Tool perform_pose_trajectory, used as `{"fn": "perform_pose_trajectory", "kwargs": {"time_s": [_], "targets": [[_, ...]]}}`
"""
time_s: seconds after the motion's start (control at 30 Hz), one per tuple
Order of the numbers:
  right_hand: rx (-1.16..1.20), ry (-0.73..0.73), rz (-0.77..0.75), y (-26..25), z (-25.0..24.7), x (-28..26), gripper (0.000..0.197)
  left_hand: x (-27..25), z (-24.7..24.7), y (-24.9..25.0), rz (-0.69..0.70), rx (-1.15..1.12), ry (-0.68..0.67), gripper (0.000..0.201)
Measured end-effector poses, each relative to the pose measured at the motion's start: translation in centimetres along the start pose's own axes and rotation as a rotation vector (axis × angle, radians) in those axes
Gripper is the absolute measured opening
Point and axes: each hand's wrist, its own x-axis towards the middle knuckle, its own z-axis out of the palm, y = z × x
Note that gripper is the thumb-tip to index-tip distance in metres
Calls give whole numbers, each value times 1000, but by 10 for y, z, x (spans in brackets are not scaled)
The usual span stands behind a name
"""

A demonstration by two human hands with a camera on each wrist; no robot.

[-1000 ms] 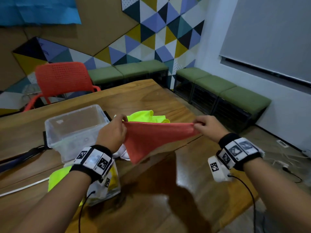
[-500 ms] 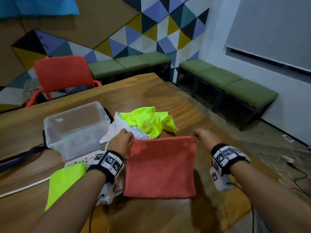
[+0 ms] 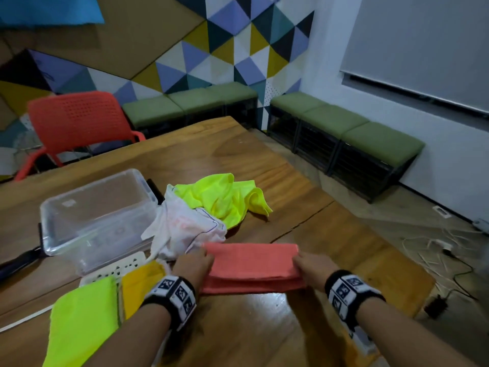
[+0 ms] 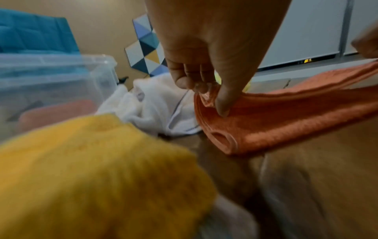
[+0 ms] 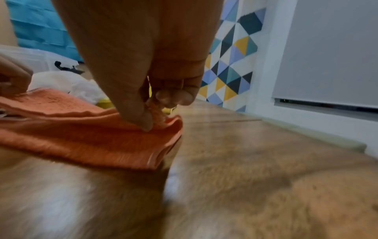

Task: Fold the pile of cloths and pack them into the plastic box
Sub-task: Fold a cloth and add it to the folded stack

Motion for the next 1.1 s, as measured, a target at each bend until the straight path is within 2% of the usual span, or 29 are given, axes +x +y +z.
{"fn": "perform_pose_trajectory", "kwargs": {"time_s": [0.2,0.4,0.53,0.6,0.67,0.73,0.8,0.87,0.93,1.03,1.1], "targets": [[59,-125,55,-7,24,0,26,4,33,8,31,4,-109,26],[64,-221,43,-4,28,-6,28,8,30,12,100,57,-199,26],[91,-321,82,-10,16,-6,26,7,21,17,20,99,-344,30],[88,-198,77,-13,6,2,28,5,10,20,-33,-9,-257,31],[115,38,55,-23,0,14,27,8,2,25,-11,-146,-32,30],[157,146,12,-41,3,23,36,11,3,36,64,-256,137,27],[158,97,-59,-61,14,29,46,12,13,51,137,-331,149,27],[138,6,-67,-74,25,35,53,14,27,63,134,-368,143,30],[127,-33,-39,-77,33,42,58,20,40,68,110,-369,146,42],[96,-56,-25,-72,47,49,66,28,59,70,66,-259,-2,55],[108,-58,-43,-67,58,51,80,31,75,71,21,-238,-11,67]]}}
